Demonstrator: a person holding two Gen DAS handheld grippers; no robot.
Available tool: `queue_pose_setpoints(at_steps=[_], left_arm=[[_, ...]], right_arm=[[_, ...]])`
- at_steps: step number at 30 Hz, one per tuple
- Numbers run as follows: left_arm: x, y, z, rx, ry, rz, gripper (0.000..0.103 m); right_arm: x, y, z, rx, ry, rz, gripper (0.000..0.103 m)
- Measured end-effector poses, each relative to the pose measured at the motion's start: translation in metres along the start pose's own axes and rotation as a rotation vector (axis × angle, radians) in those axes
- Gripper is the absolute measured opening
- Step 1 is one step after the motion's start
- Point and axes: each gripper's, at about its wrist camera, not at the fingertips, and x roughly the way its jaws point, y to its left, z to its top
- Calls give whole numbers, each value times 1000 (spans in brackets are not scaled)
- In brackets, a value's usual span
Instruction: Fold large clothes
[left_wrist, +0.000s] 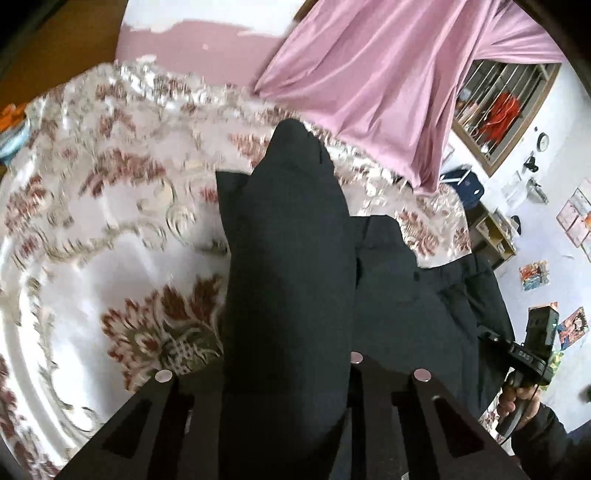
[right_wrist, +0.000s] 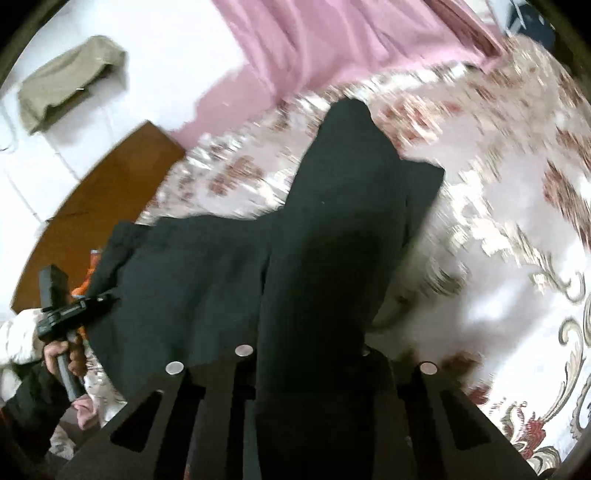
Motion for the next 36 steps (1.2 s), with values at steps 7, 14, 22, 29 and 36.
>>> queue_pose_setpoints(at_steps=[7,14,22,29,36], left_arm=[[-60,21,18,1,-104,48,18],[-58,58,1,-37,-89,123,18],[-34,75,-14,-81,-60,167,35],[-31,80,-11,-143,-22,250,85],[-48,92,-27,-266,-33,291,91]], right_arm=[[-11,61,9,-105,-40,122,16],[26,78,16,-160,3,90,17],[62,50,2,-92,115,-91,23],[72,51,-1,-91,165,-188,53],[56,58,-6,-104,107,-280,80]])
